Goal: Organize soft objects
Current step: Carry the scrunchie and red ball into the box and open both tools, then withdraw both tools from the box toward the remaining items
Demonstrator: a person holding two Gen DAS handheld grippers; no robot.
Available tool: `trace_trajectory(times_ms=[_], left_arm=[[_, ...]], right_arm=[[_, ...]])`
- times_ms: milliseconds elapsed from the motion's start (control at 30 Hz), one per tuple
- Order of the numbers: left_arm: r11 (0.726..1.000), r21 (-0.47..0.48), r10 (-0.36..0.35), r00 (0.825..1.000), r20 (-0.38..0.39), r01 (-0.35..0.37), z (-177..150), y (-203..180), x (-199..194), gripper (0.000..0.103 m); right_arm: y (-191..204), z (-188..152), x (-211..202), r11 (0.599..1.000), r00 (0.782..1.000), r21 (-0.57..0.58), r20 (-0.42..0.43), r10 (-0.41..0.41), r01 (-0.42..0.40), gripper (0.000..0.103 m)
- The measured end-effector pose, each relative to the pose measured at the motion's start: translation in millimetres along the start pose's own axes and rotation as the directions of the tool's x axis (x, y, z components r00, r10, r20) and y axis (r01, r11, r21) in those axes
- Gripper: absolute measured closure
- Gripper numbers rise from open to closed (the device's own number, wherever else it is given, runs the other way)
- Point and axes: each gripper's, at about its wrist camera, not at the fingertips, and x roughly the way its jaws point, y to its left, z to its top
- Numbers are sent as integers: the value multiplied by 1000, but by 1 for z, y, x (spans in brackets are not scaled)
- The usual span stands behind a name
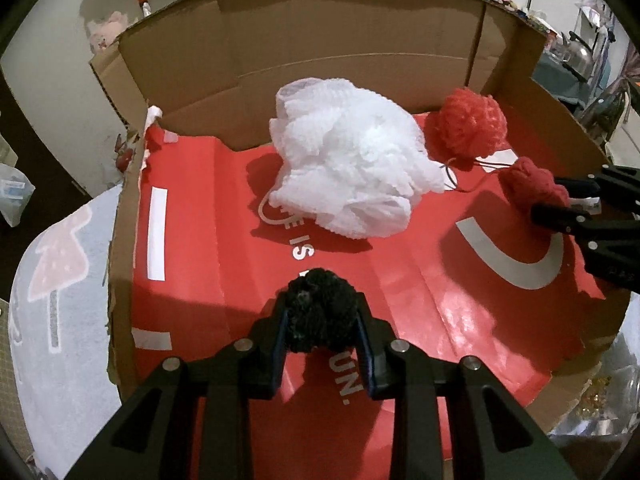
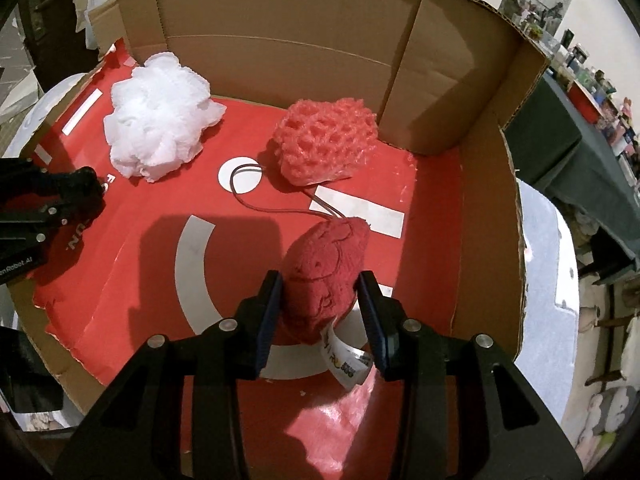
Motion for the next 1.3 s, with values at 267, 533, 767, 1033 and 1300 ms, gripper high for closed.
trace_trajectory(times_ms=[267,533,767,1033,1300], left_arm=[[1000,-11,6,1000,7,-6,4,-1,4,69],[1000,-11,9,999,42,-9,3,1,0,54],[1000,-12,-19,989,145,20,-6,-1,-35,30],[996,-57,-41,943,329,63,-31,-10,-106,10],[996,-71,-11,868,497,52,-69,-28,-172,0]], right_arm=[[2,-2,6,1000,1000,-15,-8,-27,27,53],[7,-7,-2,1000,1000,-19,-2,-18,18,46],[14,-13,-26,999,999,-27,43,-17,18,32],[21,-28,-84,1000,984,1,173,-29,29,27],[32,-65,-163,1000,934,17,355,-28,24,20]])
